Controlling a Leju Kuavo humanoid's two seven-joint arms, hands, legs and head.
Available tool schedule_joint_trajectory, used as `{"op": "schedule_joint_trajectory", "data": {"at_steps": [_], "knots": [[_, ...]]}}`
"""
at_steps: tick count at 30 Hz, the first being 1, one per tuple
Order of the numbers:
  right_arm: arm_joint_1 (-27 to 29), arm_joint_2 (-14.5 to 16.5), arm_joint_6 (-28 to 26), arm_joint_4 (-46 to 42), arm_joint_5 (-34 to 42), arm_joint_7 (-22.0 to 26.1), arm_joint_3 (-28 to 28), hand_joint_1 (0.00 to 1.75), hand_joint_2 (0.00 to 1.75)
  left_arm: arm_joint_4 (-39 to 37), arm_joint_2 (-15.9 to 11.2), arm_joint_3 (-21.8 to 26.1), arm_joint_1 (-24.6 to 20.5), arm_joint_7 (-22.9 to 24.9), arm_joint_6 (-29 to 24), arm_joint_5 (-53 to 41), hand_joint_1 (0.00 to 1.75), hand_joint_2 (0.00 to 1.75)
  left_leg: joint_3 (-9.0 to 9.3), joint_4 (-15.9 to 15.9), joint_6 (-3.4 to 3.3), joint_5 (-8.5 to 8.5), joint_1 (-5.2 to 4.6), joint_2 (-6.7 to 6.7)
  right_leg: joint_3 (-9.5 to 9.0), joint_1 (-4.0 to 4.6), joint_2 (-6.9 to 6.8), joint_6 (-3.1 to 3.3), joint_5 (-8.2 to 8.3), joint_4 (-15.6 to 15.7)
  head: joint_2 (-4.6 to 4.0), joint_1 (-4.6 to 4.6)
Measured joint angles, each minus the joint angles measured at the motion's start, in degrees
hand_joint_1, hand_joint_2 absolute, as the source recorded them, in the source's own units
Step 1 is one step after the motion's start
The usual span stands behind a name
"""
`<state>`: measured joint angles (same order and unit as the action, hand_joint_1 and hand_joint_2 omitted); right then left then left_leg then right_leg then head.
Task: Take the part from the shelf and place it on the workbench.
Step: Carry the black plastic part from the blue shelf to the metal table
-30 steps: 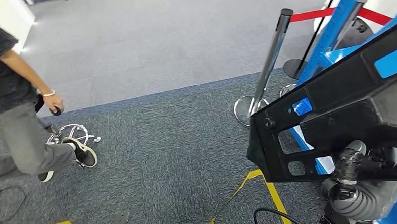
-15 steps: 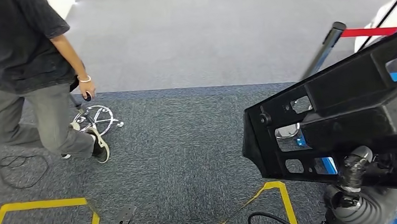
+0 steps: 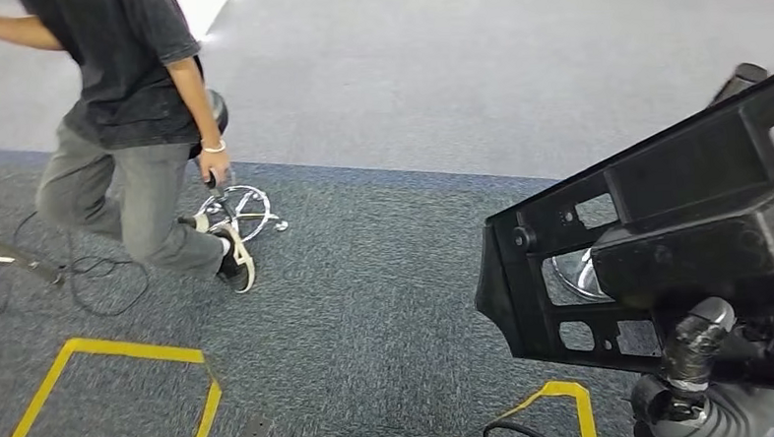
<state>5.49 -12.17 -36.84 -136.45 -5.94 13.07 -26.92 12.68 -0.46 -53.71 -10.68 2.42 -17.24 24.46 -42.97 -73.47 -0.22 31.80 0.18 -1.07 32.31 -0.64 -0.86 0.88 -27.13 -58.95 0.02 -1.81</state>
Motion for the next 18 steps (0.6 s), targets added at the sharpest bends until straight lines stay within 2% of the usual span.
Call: {"op": "schedule_joint_trajectory", "data": {"at_steps": [1, 2, 4, 6, 7, 8, 9, 11, 13, 14, 15, 16, 17, 18], "knots": [[0.0, 0.0, -0.2, 0.0, -0.4, -0.4, -0.2, 1.75, 1.75, 0.0, 0.0, -0.1, 0.1, -0.1, 0.1, -0.3, 0.0, 1.75, -0.14, -0.3, -0.03, -0.34, -0.01, 0.33, -0.01, 0.09, -0.82, 0.05, -0.07, 0.0, 0.0, -0.02], [0.0, 0.0, -0.4, 0.0, -0.7, -0.7, -0.4, 1.75, 1.75, 0.0, 0.0, -0.2, 0.1, -0.2, 0.3, -0.6, 0.0, 1.75, 0.88, 1.5, -0.17, -1.59, -0.04, 0.64, -0.07, 0.15, -1.58, 0.06, -0.15, 0.0, 0.0, -0.01], [0.0, 0.0, -0.6, 0.0, -1.3, -1.4, -0.8, 1.75, 1.75, 0.0, 0.0, -0.3, -0.1, -0.7, 0.6, -1.1, 0.0, 1.75, 4.95, 8.7, -0.81, -4.49, -0.43, 2.64, -0.31, 0.24, -2.96, -0.1, -0.33, 0.0, 0.0, -0.02], [-0.1, 0.0, -0.9, 0.0, -1.5, -1.8, -1.2, 1.75, 1.75, 0.0, 0.1, -0.6, -0.6, -1.0, 1.2, -1.6, 0.0, 1.75, 7.76, 13.8, -1.51, -5.63, -1.11, 4.47, -0.51, 0.45, -4.16, -0.53, -0.59, 0.0, 0.0, 0.01], [-0.1, 0.0, -1.1, 0.0, -1.6, -2.0, -1.3, 1.75, 1.75, 0.0, 0.1, -0.7, -0.9, -1.2, 1.7, -1.8, 0.0, 1.75, 8.03, 14.6, -1.75, -5.51, -1.35, 4.52, -0.59, 0.54, -4.75, -0.75, -0.66, 0.1, 0.0, 0.04], [-0.1, 0.0, -1.2, 0.0, -1.6, -2.1, -1.5, 1.75, 1.75, 0.0, 0.1, -0.9, -1.1, -1.2, 2.2, -2.0, 0.0, 1.75, 8.11, 14.9, -2.03, -5.67, -1.39, 3.85, -0.74, 0.66, -5.35, -1.01, -0.74, 0.2, 0.0, 0.05], [-0.1, 0.0, -1.3, 0.0, -1.6, -2.2, -1.6, 1.75, 1.75, 0.0, 0.1, -1.0, -1.2, -1.2, 2.9, -2.1, 0.0, 1.75, 8.27, 15.2, -2.28, -5.87, -1.2, 3.22, -0.88, 0.61, -5.39, -1.27, -0.9, 0.2, 0.0, 0.08], [-0.2, 0.0, -1.4, 0.0, -1.7, -2.3, -1.8, 1.75, 1.75, 0.0, 0.1, -1.1, -1.5, -1.2, 4.0, -2.3, 0.0, 1.75, 8.77, 15.9, -2.74, -6.26, -0.77, 2.07, -0.23, 0.45, -3.11, -1.75, -2.48, -1.9, 0.0, 0.15], [-0.1, 0.0, -1.7, 0.1, -1.7, -2.3, -1.8, 1.75, 1.75, 0.0, 0.0, -1.1, -1.7, -1.3, 4.4, -2.3, 0.0, 1.75, 8.97, 16.1, -3.06, -6.38, -0.6, 1.06, 2.85, 0.19, -0.16, -2.01, -5.82, -8.4, 0.0, 0.23], [-0.1, 0.0, -1.8, 0.1, -1.7, -2.4, -1.9, 1.75, 1.75, 0.0, -0.1, -1.1, -1.7, -1.3, 4.5, -2.4, 0.0, 1.75, 8.96, 16.1, -3.17, -6.37, -0.61, 0.48, 4.81, 0.13, 0.36, -2.1, -7.29, -12.1, 0.0, 0.28], [-0.1, 0.0, -1.8, 0.1, -1.7, -2.4, -1.9, 1.75, 1.75, 0.0, -0.1, -1.2, -1.7, -1.3, 4.5, -2.4, 0.0, 1.75, 8.98, 16.0, -3.21, -6.32, -0.61, -0.2, 6.27, 0.05, 0.51, -2.2, -7.83, -14.7, 0.0, 0.28], [0.0, 0.0, -1.9, 0.1, -1.6, -2.4, -1.9, 1.75, 1.75, 0.0, -0.2, -1.2, -1.7, -1.3, 4.5, -2.3, 0.0, 1.75, 9.0, 16.0, -3.19, -6.27, -0.59, -0.95, 6.84, -0.03, 0.55, -2.28, -7.27, -15.3, 0.0, 0.28], [-0.1, 0.0, -1.9, 0.1, -1.4, -2.5, -1.9, 1.75, 1.75, 0.0, -0.2, -1.2, -1.6, -1.3, 4.4, -2.3, 0.0, 1.75, 9.05, 15.8, -3.1, -6.21, -0.53, -1.75, 6.35, -0.14, 0.67, -2.33, -5.64, -13.8, 0.0, 0.28], [-0.1, 0.0, -2.0, 0.1, -1.2, -2.6, -1.9, 1.75, 1.75, 0.0, -0.2, -1.2, -1.5, -1.3, 4.3, -2.3, 0.0, 1.75, 9.08, 15.6, -2.93, -6.09, -0.44, -2.54, 4.97, -0.31, 1.12, -2.38, -3.36, -10.5, 0.0, 0.3]]}}
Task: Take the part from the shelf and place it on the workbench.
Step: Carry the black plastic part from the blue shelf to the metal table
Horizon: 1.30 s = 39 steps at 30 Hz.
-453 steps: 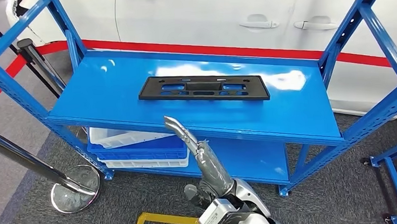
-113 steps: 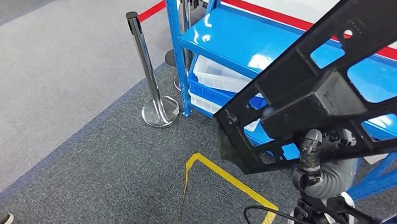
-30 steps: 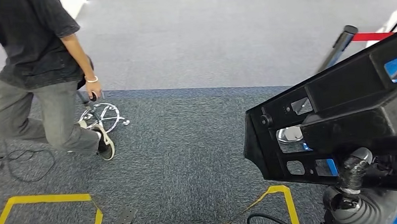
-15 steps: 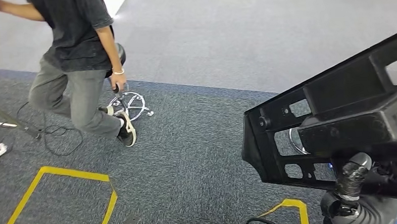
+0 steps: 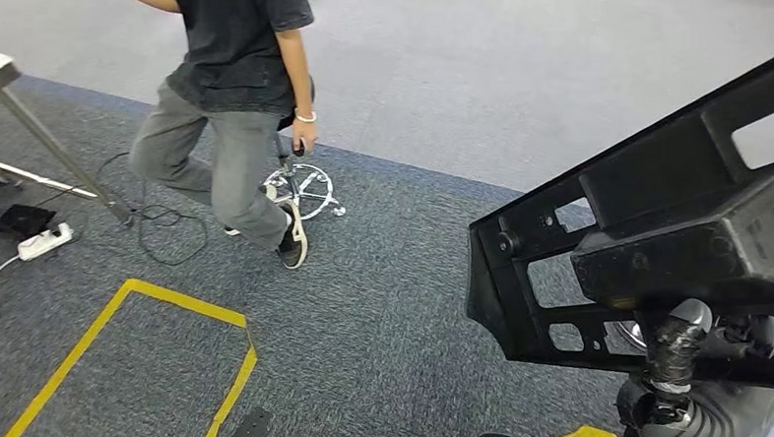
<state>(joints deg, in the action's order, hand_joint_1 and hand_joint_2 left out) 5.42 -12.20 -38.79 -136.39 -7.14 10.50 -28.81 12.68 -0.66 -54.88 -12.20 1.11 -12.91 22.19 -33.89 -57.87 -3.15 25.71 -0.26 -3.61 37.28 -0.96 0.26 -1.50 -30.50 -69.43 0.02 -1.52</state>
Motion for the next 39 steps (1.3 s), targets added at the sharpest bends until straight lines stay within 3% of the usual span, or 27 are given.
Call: {"op": "schedule_joint_trajectory", "data": {"at_steps": [2, 4, 6, 8, 10, 11, 13, 14, 15, 17, 19, 21, 23, 24, 26, 27, 28, 29, 30, 32, 34, 36, 37, 39], "knots": [[-0.1, 0.0, 0.0, 0.0, 0.3, -0.1, 0.0, 1.75, 1.75, 0.0, 0.0, 0.0, 0.1, -0.1, -0.1, 0.1, 0.0, 1.75, -0.35, -0.7, 0.52, 0.31, 0.11, -1.47, -2.96, -0.45, 2.42, 0.03, 2.84, 6.8, 0.0, 0.02], [-0.1, 0.0, 0.0, 0.0, 0.3, -0.1, 0.0, 1.75, 1.75, 0.0, -0.1, 0.0, 0.1, -0.1, -0.2, 0.1, 0.0, 1.75, -1.08, -1.2, 1.22, 0.31, 0.25, -2.65, -4.02, -0.51, 3.93, 0.33, 3.06, 9.4, 0.0, 0.03], [-0.1, 0.0, 0.0, 0.0, 0.3, -0.2, 0.0, 1.75, 1.75, 0.0, -0.2, 0.0, 0.3, -0.1, -0.2, 0.1, 0.0, 1.75, -1.54, -1.1, 1.93, 0.14, 0.51, -3.6, -4.17, -0.35, 2.94, 0.98, 3.22, 9.8, 0.0, 0.04], [-0.2, 0.0, 0.0, 0.0, 0.3, -0.2, -0.1, 1.75, 1.75, 0.0, -0.4, 0.0, 0.5, -0.2, -0.2, 0.1, 0.0, 1.75, -2.44, -2.9, 2.5, 1.3, 0.47, -1.99, -4.61, -0.36, 1.67, 1.75, 3.4, 10.3, 0.0, -0.18], [-0.2, 0.0, 0.0, 0.0, 0.3, -0.2, -0.1, 1.75, 1.75, 0.0, -0.4, 0.0, 0.5, -0.2, -0.2, 0.1, 0.0, 1.75, -5.44, -9.0, 2.91, 4.42, 0.38, 1.32, -4.91, -0.16, 0.25, 2.27, 3.4, 10.6, 0.0, -0.49], [-0.2, 0.0, 0.0, 0.0, 0.3, -0.2, -0.1, 1.75, 1.75, 0.0, -0.4, 0.0, 0.4, -0.2, -0.2, 0.1, 0.0, 1.75, -7.4, -12.8, 3.05, 5.98, 0.43, 2.33, -4.93, 0.01, -0.51, 2.44, 3.33, 10.6, 0.0, -0.59], [-0.2, 0.0, 0.0, 0.0, 0.3, -0.2, -0.2, 1.75, 1.75, 0.0, -0.4, 0.0, 0.5, -0.2, -0.3, 0.1, 0.0, 1.75, -9.6, -16.9, 3.09, 6.71, 0.47, 3.08, -4.97, 0.29, -1.93, 2.62, 3.16, 10.6, 0.0, -0.59], [-0.2, 0.0, 0.0, 0.0, 0.3, -0.2, -0.3, 1.75, 1.75, 0.0, -0.4, 0.0, 0.5, -0.2, -0.3, 0.1, 0.0, 1.75, -9.07, -15.8, 2.97, 5.54, 0.45, 3.22, -5.05, 0.39, -2.58, 2.65, 3.07, 10.6, 0.0, -0.6], [-0.2, 0.0, 0.0, 0.0, 0.4, -0.1, -0.3, 1.75, 1.75, 0.0, -0.4, 0.0, 0.6, -0.2, -0.3, 0.1, 0.0, 1.75, -7.39, -12.6, 2.74, 3.66, 0.37, 3.55, -5.2, 0.46, -3.19, 2.63, 2.94, 10.5, 0.0, -0.6], [-0.2, 0.0, -0.1, 0.0, 0.7, 0.1, -0.3, 1.75, 1.75, 0.0, -0.5, 0.0, 0.5, -0.2, -0.6, 0.2, 0.0, 1.75, -3.13, -4.7, 2.01, 0.76, -0.2, 5.6, -5.55, 0.64, -4.3, 2.38, 2.61, 10.5, 0.0, -0.58], [0.0, 0.0, -0.2, 0.1, 1.6, 0.9, -0.3, 1.75, 1.75, 0.0, -0.5, 0.0, 0.4, -0.2, -1.1, 0.4, 0.0, 1.75, -1.22, -0.9, 1.34, 0.2, -0.87, 6.87, -5.77, 0.8, -5.29, 1.94, 2.35, 10.6, 0.0, -0.56], [0.2, 0.0, -0.3, 0.3, 2.6, 1.8, -0.4, 1.75, 1.75, 0.0, -0.5, 0.0, 0.7, -0.2, -1.7, 0.7, 0.0, 1.75, -1.08, -0.4, 0.86, 0.1, -0.96, 5.87, -6.0, 0.9, -6.17, 1.41, 2.18, 10.7, 0.0, -0.55], [0.2, 0.0, -0.3, 0.5, 3.5, 2.5, -0.4, 1.75, 1.75, 0.0, -0.5, 0.0, 1.0, -0.2, -2.0, 0.8, 0.0, 1.75, -0.54, 0.4, 0.39, -0.3, -0.57, 4.82, -5.8, 0.8, -4.84, 0.83, 1.22, 9.6, 0.0, -0.44], [0.2, 0.0, -0.2, 0.6, 4.1, 2.8, -0.4, 1.75, 1.75, 0.0, -0.5, 0.0, 1.1, -0.3, -2.0, 0.9, 0.0, 1.75, -0.26, 0.8, 0.12, -0.5, -0.32, 4.35, -4.87, 0.73, -3.49, 0.6, -0.04, 7.5, 0.0, -0.31], [0.2, 0.0, -0.2, 0.9, 5.3, 3.3, -0.4, 1.75, 1.75, 0.0, -0.5, 0.0, 0.8, -0.3, -2.1, 0.9, 0.0, 1.75, -0.2, 0.9, -0.18, -0.56, -0.19, 3.28, -1.3, 0.43, -1.15, 0.33, -3.37, 0.5, 0.0, -0.11], [0.2, 0.0, -0.1, 1.0, 5.9, 3.5, -0.4, 1.75, 1.75, 0.0, -0.5, 0.0, 0.7, -0.3, -2.1, 0.9, 0.0, 1.75, -0.22, 0.8, -0.24, -0.52, -0.17, 2.62, 0.57, 0.31, -0.76, 0.21, -4.5, -2.9, 0.0, -0.06], [0.2, 0.0, 0.0, 1.2, 6.5, 3.8, -0.4, 1.75, 1.75, 0.0, -0.5, 0.0, 0.6, -0.4, -2.2, 0.9, 0.0, 1.75, -0.22, 0.7, -0.21, -0.46, -0.13, 1.89, 1.72, 0.17, -0.64, 0.06, -4.58, -4.8, 0.0, -0.06], [0.2, 0.0, 0.1, 1.4, 7.1, 4.1, -0.4, 1.75, 1.75, 0.0, -0.5, 0.0, 0.6, -0.4, -2.2, 1.0, 0.0, 1.75, -0.21, 0.5, -0.11, -0.37, -0.04, 1.13, 1.86, 0.02, -0.57, -0.09, -3.54, -4.5, 0.0, -0.06], [0.2, 0.0, 0.4, 1.6, 7.6, 4.4, -0.4, 1.75, 1.75, 0.0, -0.4, 0.0, 0.6, -0.5, -2.3, 1.0, 0.0, 1.75, -0.22, 0.2, 0.1, -0.22, 0.1, 0.32, 0.92, -0.18, -0.36, -0.24, -1.55, -2.1, 0.0, -0.05], [0.1, 0.0, 0.8, 2.1, 8.4, 5.0, -0.4, 1.75, 1.75, 0.0, -0.3, 0.0, 0.6, -0.6, -2.6, 1.3, 0.0, 1.75, -0.54, -0.8, 0.79, 0.29, 0.33, -1.21, -2.27, -0.68, 1.63, -0.5, 1.83, 5.2, 0.0, 0.02], [0.1, 0.0, 1.2, 2.4, 9.1, 5.6, -0.4, 1.75, 1.75, 0.0, -0.3, 0.0, 0.4, -0.8, -3.1, 1.5, 0.0, 1.75, -1.27, -1.6, 1.53, 0.55, 0.41, -2.47, -3.82, -0.89, 3.47, -0.24, 2.54, 8.9, 0.0, 0.12], [0.1, 0.0, 1.5, 2.8, 9.5, 6.0, -0.4, 1.75, 1.75, 0.0, -0.3, 0.0, 0.4, -0.7, -3.7, 1.6, 0.0, 1.75, -1.88, -1.7, 2.12, 0.34, 0.58, -3.59, -3.93, -0.75, 3.0, 0.5, 2.43, 8.9, 0.0, 0.14], [0.0, 0.0, 1.6, 2.9, 9.7, 6.2, -0.4, 1.75, 1.75, 0.0, -0.3, 0.0, 0.6, -0.7, -4.1, 1.7, 0.0, 1.75, -2.06, -1.9, 2.35, 0.41, 0.67, -3.44, -4.09, -0.71, 2.39, 0.9, 2.5, 9.1, 0.0, 0.16], [0.0, 0.0, 1.8, 3.1, 10.1, 6.3, -0.4, 1.75, 1.75, 0.0, -0.2, 0.0, 1.0, -0.7, -4.7, 1.8, 0.0, 1.75, -3.26, -4.4, 2.79, 1.87, 0.62, -1.12, -4.39, -0.73, 1.16, 1.62, 2.64, 9.4, 0.0, -0.22]]}}
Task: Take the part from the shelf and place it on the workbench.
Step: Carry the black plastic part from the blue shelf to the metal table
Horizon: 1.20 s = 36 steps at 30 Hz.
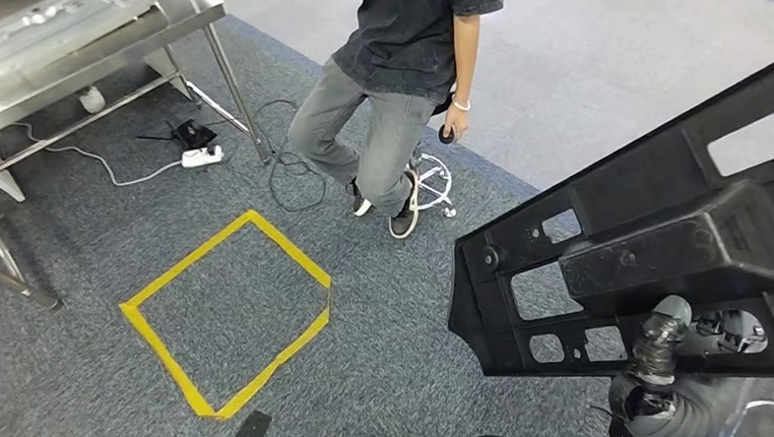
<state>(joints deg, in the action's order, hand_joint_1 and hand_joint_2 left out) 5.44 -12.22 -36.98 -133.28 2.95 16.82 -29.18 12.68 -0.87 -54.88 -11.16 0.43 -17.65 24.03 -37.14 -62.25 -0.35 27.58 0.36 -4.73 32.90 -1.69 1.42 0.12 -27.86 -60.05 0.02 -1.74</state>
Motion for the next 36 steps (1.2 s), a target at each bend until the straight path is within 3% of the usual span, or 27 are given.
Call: {"op": "schedule_joint_trajectory", "data": {"at_steps": [2, 4, 5, 7, 8, 10, 11, 13, 15, 17, 19, 20, 21, 23, 24, 26, 28, 30, 33, 34, 36], "knots": [[0.0, 0.0, 0.1, 0.2, 0.4, 0.1, 0.0, 1.75, 1.75, 0.0, 0.2, 0.0, 0.2, 0.0, -0.1, 0.1, 0.0, 1.75, -3.03, -6.2, 0.34, 3.11, 0.0, 3.0, -0.09, 0.32, -1.37, 0.5, -0.06, 0.1, 0.0, -0.39], [0.0, 0.0, 0.1, 0.4, 0.5, 0.1, 0.0, 1.75, 1.75, 0.0, 0.3, 0.0, 0.2, -0.1, 0.2, 0.1, 0.0, 1.75, -6.03, -11.8, 0.44, 5.04, 0.1, 3.97, -0.11, 0.68, -2.82, 0.79, -0.24, 0.1, 0.0, -0.39], [0.0, 0.0, 0.1, 0.5, 0.6, 0.1, 0.0, 1.75, 1.75, 0.0, 0.3, 0.0, 0.2, -0.1, 0.5, 0.1, 0.0, 1.75, -6.31, -12.3, 0.36, 4.59, 0.11, 4.16, -0.17, 0.81, -3.52, 0.84, -0.35, 0.0, 0.0, -0.4], [0.0, 0.0, 0.2, 0.7, 0.7, 0.1, 0.0, 1.75, 1.75, 0.0, 0.2, 0.0, 0.2, -0.2, 0.9, 0.1, 0.0, 1.75, -3.63, -7.0, -0.13, 1.09, -0.05, 5.04, -0.51, 1.02, -4.78, 0.81, -0.66, 0.0, 0.0, -0.41], [0.0, 0.0, 0.2, 0.8, 0.7, 0.1, 0.0, 1.75, 1.75, 0.0, 0.2, 0.0, 0.1, -0.2, 1.1, 0.1, 0.0, 1.75, -1.54, -3.2, -0.55, -0.35, -0.31, 6.32, -0.76, 1.09, -5.35, 0.74, -0.83, 0.1, 0.0, -0.39], [0.0, 0.0, 0.2, 0.8, 1.0, 0.1, 0.0, 1.75, 1.75, 0.0, 0.2, 0.0, -0.1, -0.2, 1.4, 0.1, 0.0, 1.75, 1.14, 1.9, -1.29, -1.55, -1.04, 8.34, -1.07, 1.25, -6.27, 0.33, -1.07, 0.2, 0.0, -0.34], [0.1, 0.0, 0.1, 0.8, 1.1, 0.2, 0.0, 1.75, 1.75, 0.0, 0.2, 0.0, -0.3, -0.2, 1.5, 0.1, 0.0, 1.75, 1.39, 2.5, -1.51, -1.29, -1.34, 8.64, -1.16, 1.29, -6.71, 0.07, -1.12, 0.3, 0.0, -0.31], [0.1, 0.0, 0.0, 0.9, 1.4, 0.3, 0.0, 1.75, 1.75, 0.0, 0.2, 0.0, -0.4, -0.3, 1.6, 0.0, 0.0, 1.75, 1.45, 3.0, -1.88, -1.5, -1.34, 7.5, -1.38, 1.32, -7.5, -0.53, -1.31, 0.5, 0.0, -0.36], [0.1, 0.0, 0.0, 0.9, 1.5, 0.5, 0.0, 1.75, 1.75, 0.0, 0.3, 0.0, -0.5, -0.3, 1.7, -0.2, 0.0, 1.75, 2.04, 3.9, -2.31, -1.82, -0.96, 6.33, -1.01, 1.21, -5.98, -1.1, -2.45, -0.9, 0.0, -0.22], [0.2, 0.0, 0.0, 1.0, 1.5, 0.6, 0.0, 1.75, 1.75, 0.0, 0.3, 0.0, -0.7, -0.3, 1.7, -0.3, 0.0, 1.75, 2.43, 4.4, -2.7, -2.05, -0.69, 5.14, 1.67, 1.03, -3.05, -1.43, -5.33, -6.5, 0.0, 0.06], [0.2, 0.0, -0.1, 1.1, 1.6, 0.7, 0.0, 1.75, 1.75, 0.0, 0.2, 0.0, -0.9, -0.4, 1.7, -0.3, 0.0, 1.75, 2.43, 4.3, -2.92, -2.04, -0.63, 3.76, 5.58, 0.93, -1.87, -1.56, -7.73, -13.5, 0.0, 0.19], [0.3, 0.0, -0.2, 1.2, 1.6, 0.7, 0.0, 1.75, 1.75, 0.0, 0.2, 0.0, -0.9, -0.5, 1.7, -0.3, 0.0, 1.75, 2.44, 4.2, -2.92, -2.0, -0.61, 2.91, 6.66, 0.89, -1.74, -1.62, -7.47, -14.9, 0.0, 0.21], [0.4, 0.0, -0.3, 1.2, 1.6, 0.7, 0.0, 1.75, 1.75, 0.0, 0.3, 0.0, -0.9, -0.5, 1.7, -0.3, 0.0, 1.75, 2.46, 4.1, -2.85, -1.94, -0.55, 2.06, 6.67, 0.83, -1.63, -1.65, -6.08, -14.1, 0.0, 0.21], [0.5, 0.0, -0.4, 1.3, 1.6, 0.7, 0.0, 1.75, 1.75, 0.0, 0.3, 0.0, -0.9, -0.4, 1.7, -0.3, 0.0, 1.75, 2.43, 3.5, -2.46, -1.67, -0.34, 0.4, 3.99, 0.52, -0.5, -1.64, -1.79, -7.4, 0.0, 0.23], [0.5, 0.0, -0.5, 1.3, 1.6, 0.7, 0.0, 1.75, 1.75, 0.0, 0.3, 0.0, -0.9, -0.3, 1.6, -0.3, 0.0, 1.75, 2.26, 3.1, -2.15, -1.47, -0.32, -0.35, 2.53, 0.39, 0.56, -1.6, -0.48, -4.0, 0.0, 0.27], [0.6, 0.0, -0.6, 1.4, 1.8, 0.6, 0.0, 1.75, 1.75, 0.0, 0.3, 0.0, -0.9, -0.1, 1.4, -0.3, 0.0, 1.75, 1.77, 2.7, -1.49, -1.35, -0.31, -1.49, 1.14, 0.22, 2.0, -1.27, 0.13, -0.7, 0.0, 0.29], [0.7, 0.0, -0.8, 1.5, 2.0, 0.5, 0.0, 1.75, 1.75, 0.0, 0.2, 0.0, -0.8, 0.1, 0.9, -0.1, 0.0, 1.75, 1.37, 2.8, -0.88, -1.56, -0.22, -2.37, 0.96, 0.3, 1.35, -0.61, 0.22, -0.5, 0.0, 0.26], [0.7, 0.0, -0.9, 1.5, 2.2, 0.5, 0.0, 1.75, 1.75, 0.0, 0.2, 0.0, -0.5, 0.3, 0.0, 0.0, 0.0, 1.75, 0.73, 1.7, -0.29, -0.85, -0.26, -0.83, 0.62, 0.28, 0.25, 0.08, 0.47, -0.1, 0.0, 0.06], [0.8, 0.0, -0.9, 1.6, 2.3, 0.5, 0.0, 1.75, 1.75, 0.0, 0.5, 0.0, -0.5, 0.4, -0.7, 0.0, 0.0, 1.75, -3.44, -6.7, 0.41, 3.55, -0.23, 3.49, 0.43, 0.4, -1.45, 0.69, 0.53, 0.3, 0.0, -0.43], [0.9, 0.0, -1.0, 1.7, 2.4, 0.6, 0.0, 1.75, 1.75, 0.0, 0.7, 0.0, -0.5, 0.4, -0.8, 0.0, 0.0, 1.75, -5.2, -10.1, 0.52, 4.86, -0.14, 4.0, 0.44, 0.49, -1.97, 0.82, 0.46, 0.3, 0.0, -0.42], [1.0, 0.0, -1.0, 1.9, 2.4, 0.8, 0.0, 1.75, 1.75, 0.0, 0.8, 0.1, -0.4, 0.4, -0.9, 0.1, 0.0, 1.75, -6.6, -12.6, 0.51, 4.81, -0.1, 4.32, 0.4, 0.61, -2.82, 0.9, 0.33, 0.3, 0.0, -0.42]]}}
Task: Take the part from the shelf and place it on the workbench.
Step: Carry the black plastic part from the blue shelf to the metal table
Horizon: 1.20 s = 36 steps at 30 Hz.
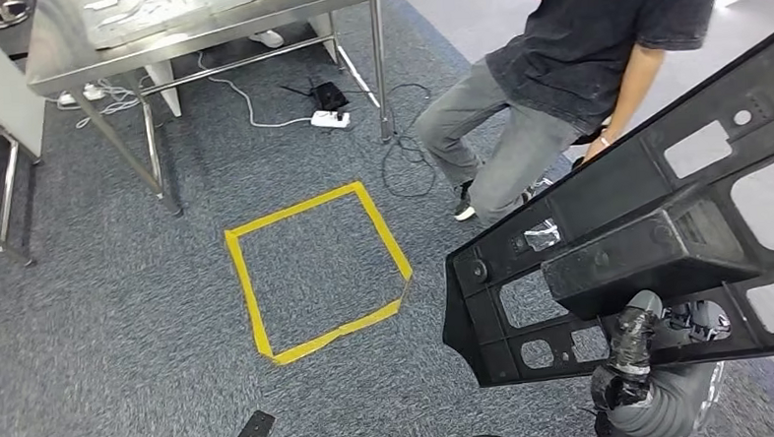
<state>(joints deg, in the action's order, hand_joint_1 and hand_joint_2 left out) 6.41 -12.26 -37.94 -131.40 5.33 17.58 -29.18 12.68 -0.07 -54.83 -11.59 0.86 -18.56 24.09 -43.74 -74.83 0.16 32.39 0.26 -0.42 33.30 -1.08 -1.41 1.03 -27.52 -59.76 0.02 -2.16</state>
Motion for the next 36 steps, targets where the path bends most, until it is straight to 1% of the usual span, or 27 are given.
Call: {"op": "schedule_joint_trajectory", "data": {"at_steps": [1, 2, 4, 5, 6, 9, 10, 14, 18, 21, 22, 23, 24, 25, 26, 27, 28, 29, 30, 31, 32, 33, 34, 35, 36], "knots": [[0.0, 0.0, 0.0, 0.0, 0.0, 0.2, 0.0, 1.75, 1.75, 0.0, 0.0, 0.0, 0.0, 0.0, 0.0, 0.0, 0.0, 1.75, 1.04, 2.0, -0.16, -1.5, -0.02, 0.04, -0.08, 0.04, -0.3, -0.03, -0.06, 0.0, 0.0, 0.01], [0.0, 0.0, 0.0, 0.1, 0.0, 0.3, 0.0, 1.75, 1.75, 0.0, 0.0, 0.0, 0.1, -0.1, 0.0, 0.0, 0.0, 1.75, 3.09, 5.8, -0.49, -3.52, -0.09, 0.13, -0.23, 0.07, -0.55, -0.11, -0.14, 0.0, 0.0, 0.01], [0.0, 0.0, 0.0, 0.1, 0.1, 0.5, 0.0, 1.75, 1.75, 0.0, 0.0, 0.0, 0.0, -0.2, 0.1, 0.1, 0.0, 1.75, 7.21, 13.2, -1.39, -5.94, -0.46, 0.68, -0.42, 0.19, -0.85, -0.46, -0.32, 0.0, 0.0, 0.02], [0.0, 0.0, 0.0, 0.1, 0.1, 0.5, 0.0, 1.75, 1.75, 0.0, 0.0, 0.0, -0.1, -0.3, 0.2, 0.1, 0.0, 1.75, 8.28, 15.2, -1.74, -6.19, -0.68, 0.92, -0.46, 0.2, -0.93, -0.72, -0.37, 0.0, 0.0, 0.0], [0.0, 0.0, 0.0, 0.1, 0.2, 0.5, 0.0, 1.75, 1.75, 0.0, 0.0, 0.0, -0.1, -0.4, 0.3, 0.1, 0.0, 1.75, 8.66, 16.0, -1.75, -6.13, -0.77, 1.08, -0.45, 0.36, -1.0, -0.87, -0.51, -0.1, 0.0, -0.01], [0.1, 0.0, -0.1, 0.1, 0.8, 0.5, 0.0, 1.75, 1.75, 0.0, 0.2, 0.1, 0.1, -0.5, 0.5, 0.1, 0.0, 1.75, 8.85, 16.3, -0.95, -6.42, -0.66, 0.97, -0.59, 0.57, -1.03, -0.2, -0.54, 0.0, 0.0, -0.03], [0.1, 0.0, -0.1, 0.2, 1.0, 0.5, 0.0, 1.75, 1.75, 0.0, 0.1, 0.1, 0.1, -0.5, 0.5, 0.1, 0.0, 1.75, 8.84, 16.2, -0.93, -6.34, -0.7, 0.96, -0.68, 0.51, -1.0, -0.05, -0.4, 0.2, 0.0, -0.03], [0.1, 0.0, 0.1, 0.3, 2.1, 0.7, 0.0, 1.75, 1.75, 0.0, 0.0, 0.1, 0.0, -0.5, 1.4, -0.2, 0.0, 1.75, 8.83, 16.2, -1.44, -6.28, -0.73, 0.96, -1.0, 0.54, -1.01, -0.63, -0.16, 0.8, 0.0, -0.02], [0.1, 0.0, 0.4, 0.4, 2.7, 1.0, 0.0, 1.75, 1.75, 0.0, 0.1, 0.1, -0.1, -0.4, 1.7, -0.4, 0.0, 1.75, 8.8, 16.1, -1.76, -6.17, -0.83, 0.96, -1.17, 0.48, -1.0, -1.2, 0.01, 1.2, 0.0, -0.02], [0.1, 0.0, 0.7, 0.5, 3.0, 1.1, 0.0, 1.75, 1.75, 0.0, 0.1, 0.1, -0.2, -0.4, 1.5, -0.4, 0.0, 1.75, 8.8, 16.1, -2.71, -6.02, -1.12, 0.82, -1.41, 0.15, -1.11, -2.23, 0.22, 1.7, 0.0, -0.08], [0.1, 0.0, 0.8, 0.5, 3.1, 1.1, 0.0, 1.75, 1.75, 0.0, 0.1, 0.1, -0.1, -0.4, 1.4, -0.4, 0.0, 1.75, 9.11, 16.7, -3.06, -6.25, -0.86, 0.79, -1.46, 0.12, -1.12, -2.5, 0.16, 1.7, 0.0, -0.09], [0.1, 0.0, 0.8, 0.5, 3.1, 1.1, 0.0, 1.75, 1.75, 0.0, 0.2, 0.1, -0.1, -0.4, 1.4, -0.4, 0.0, 1.75, 9.55, 17.4, -3.27, -6.54, -0.61, 0.76, -1.36, 0.18, -0.86, -2.66, -0.17, 1.3, 0.0, -0.03], [0.1, 0.0, 0.9, 0.5, 3.2, 1.2, 0.0, 1.75, 1.75, 0.0, 0.2, 0.1, -0.1, -0.4, 1.4, -0.4, 0.0, 1.75, 10.01, 18.1, -3.46, -6.84, -0.34, 0.72, -0.8, 0.23, -0.41, -2.77, -1.07, 0.0, 0.0, 0.04], [0.1, 0.0, 0.9, 0.6, 3.2, 1.2, 0.0, 1.75, 1.75, 0.0, 0.3, 0.1, -0.2, -0.4, 1.4, -0.4, 0.0, 1.75, 10.36, 18.6, -3.58, -7.1, -0.08, 0.69, 0.39, 0.21, 0.11, -2.84, -2.47, -2.5, 0.0, 0.16], [0.1, 0.0, 0.9, 0.6, 3.3, 1.3, 0.0, 1.75, 1.75, 0.0, 0.3, 0.1, -0.2, -0.4, 1.4, -0.4, 0.0, 1.75, 10.5, 18.9, -3.62, -7.16, -0.07, 0.61, 2.07, 0.12, 0.59, -2.94, -4.19, -5.9, 0.0, 0.27], [0.1, 0.0, 0.9, 0.7, 3.4, 1.3, 0.0, 1.75, 1.75, 0.0, 0.3, 0.1, -0.2, -0.4, 1.4, -0.4, 0.0, 1.75, 10.5, 18.9, -3.62, -7.18, -0.03, 0.53, 3.95, -0.06, 0.82, -3.05, -5.73, -9.5, 0.0, 0.31], [0.2, 0.0, 0.9, 0.8, 3.5, 1.3, 0.0, 1.75, 1.75, 0.0, 0.3, 0.1, -0.2, -0.4, 1.4, -0.4, 0.0, 1.75, 10.48, 18.8, -3.53, -7.14, 0.03, 0.4, 5.48, -0.26, 0.88, -3.19, -6.6, -12.3, 0.0, 0.35], [0.2, 0.0, 0.9, 0.9, 3.6, 1.3, 0.0, 1.75, 1.75, 0.0, 0.3, 0.1, -0.2, -0.4, 1.5, -0.4, 0.0, 1.75, 10.47, 18.7, -3.34, -7.04, 0.15, 0.23, 6.2, -0.49, 0.9, -3.36, -6.41, -13.4, 0.0, 0.34], [0.2, 0.0, 0.9, 0.9, 3.7, 1.4, 0.0, 1.75, 1.75, 0.0, 0.3, 0.1, -0.1, -0.4, 1.5, -0.4, 0.0, 1.75, 10.47, 18.4, -3.04, -6.86, 0.38, 0.04, 5.86, -0.7, 0.91, -3.56, -5.2, -12.4, 0.0, 0.35], [0.3, 0.0, 0.9, 1.0, 3.8, 1.4, 0.0, 1.75, 1.75, 0.0, 0.3, 0.1, -0.1, -0.3, 1.6, -0.4, 0.0, 1.75, 10.45, 18.0, -2.62, -6.59, 0.7, -0.17, 4.54, -0.94, 0.91, -3.8, -3.24, -9.6, 0.0, 0.37], [0.3, 0.0, 0.9, 1.0, 3.9, 1.4, 0.0, 1.75, 1.75, 0.0, 0.3, 0.1, -0.1, -0.3, 1.6, -0.4, 0.0, 1.75, 10.38, 17.4, -2.04, -6.22, 1.0, -0.38, 2.74, -1.16, 1.09, -4.16, -1.61, -6.0, 0.0, 0.4], [0.3, 0.0, 0.9, 1.1, 4.0, 1.4, 0.0, 1.75, 1.75, 0.0, 0.3, 0.1, -0.2, -0.3, 1.6, -0.4, 0.0, 1.75, 10.19, 16.7, -1.44, -5.82, 1.12, -0.59, 1.28, -1.24, 1.4, -4.23, -0.5, -2.9, 0.0, 0.56], [0.3, 0.0, 0.9, 1.1, 4.0, 1.4, 0.0, 1.75, 1.75, 0.0, 0.2, 0.1, -0.2, -0.2, 1.6, -0.4, 0.0, 1.75, 9.99, 16.3, -0.88, -5.52, 1.13, -0.8, 0.41, -1.27, 1.65, -3.95, -0.08, -1.0, 0.0, 0.64], [0.4, 0.0, 0.9, 1.2, 4.1, 1.5, 0.0, 1.75, 1.75, 0.0, 0.2, 0.1, -0.2, -0.2, 1.6, -0.4, 0.0, 1.75, 9.8, 16.0, -0.46, -5.35, 1.05, -0.94, 0.24, -1.16, 1.91, -3.47, -0.32, -0.5, 0.0, 0.73], [0.5, 0.0, 0.9, 1.2, 4.2, 1.5, 0.0, 1.75, 1.75, 0.0, 0.2, 0.1, -0.2, -0.1, 1.7, -0.4, 0.0, 1.75, 9.73, 15.9, -0.17, -5.32, 1.0, -1.05, 0.45, -1.0, 1.98, -2.74, -0.36, -0.7, 0.0, 0.8]]}}
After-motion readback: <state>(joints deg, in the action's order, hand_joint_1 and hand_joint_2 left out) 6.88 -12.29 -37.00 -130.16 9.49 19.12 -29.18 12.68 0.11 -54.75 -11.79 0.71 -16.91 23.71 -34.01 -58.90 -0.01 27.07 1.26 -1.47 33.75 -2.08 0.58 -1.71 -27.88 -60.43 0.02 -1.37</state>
